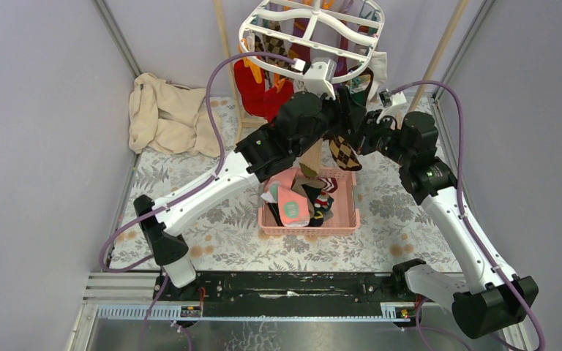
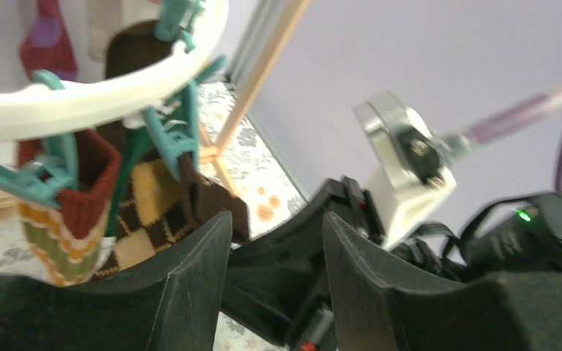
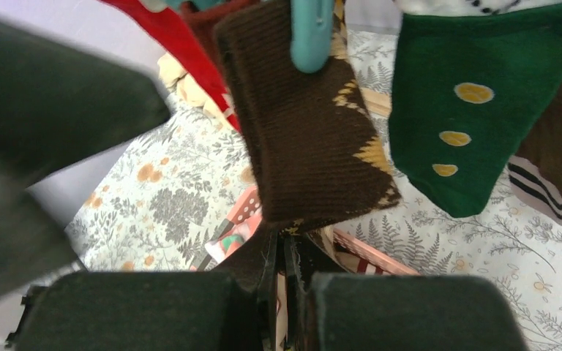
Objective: Remove the socks clipped to the hanger
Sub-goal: Remove the sock from the hanger.
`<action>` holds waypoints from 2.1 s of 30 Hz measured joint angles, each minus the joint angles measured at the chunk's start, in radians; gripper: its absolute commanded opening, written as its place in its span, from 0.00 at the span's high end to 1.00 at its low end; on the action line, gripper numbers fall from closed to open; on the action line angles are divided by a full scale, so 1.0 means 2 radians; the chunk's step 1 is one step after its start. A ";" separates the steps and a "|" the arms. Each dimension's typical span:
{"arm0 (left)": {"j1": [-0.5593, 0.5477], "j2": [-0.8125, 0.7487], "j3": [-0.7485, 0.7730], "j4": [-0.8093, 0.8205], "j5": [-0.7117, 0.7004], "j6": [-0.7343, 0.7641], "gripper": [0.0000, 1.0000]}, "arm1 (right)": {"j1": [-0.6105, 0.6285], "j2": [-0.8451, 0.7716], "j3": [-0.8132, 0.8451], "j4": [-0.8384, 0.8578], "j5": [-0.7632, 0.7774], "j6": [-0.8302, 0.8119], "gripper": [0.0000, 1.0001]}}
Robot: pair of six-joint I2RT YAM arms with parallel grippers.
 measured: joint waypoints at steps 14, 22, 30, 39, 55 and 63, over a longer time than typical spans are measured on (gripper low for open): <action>0.038 0.033 0.015 -0.025 -0.041 0.018 0.42 | 0.043 0.002 0.018 -0.005 0.010 -0.011 1.00; 0.070 0.033 0.014 -0.026 -0.040 0.018 0.42 | 0.056 0.007 0.022 -0.008 0.014 -0.014 1.00; 0.091 0.015 -0.007 -0.024 -0.029 0.017 0.41 | 0.077 0.024 0.030 -0.007 0.027 -0.017 1.00; 0.111 -0.014 -0.046 -0.005 0.002 0.014 0.41 | 0.089 0.039 0.035 -0.009 0.036 -0.019 1.00; 0.112 -0.014 -0.055 0.040 0.039 -0.004 0.42 | 0.097 0.040 0.037 -0.011 0.044 -0.021 1.00; 0.112 -0.014 -0.066 0.055 0.041 -0.014 0.52 | 0.098 0.040 0.037 -0.012 0.048 -0.022 1.00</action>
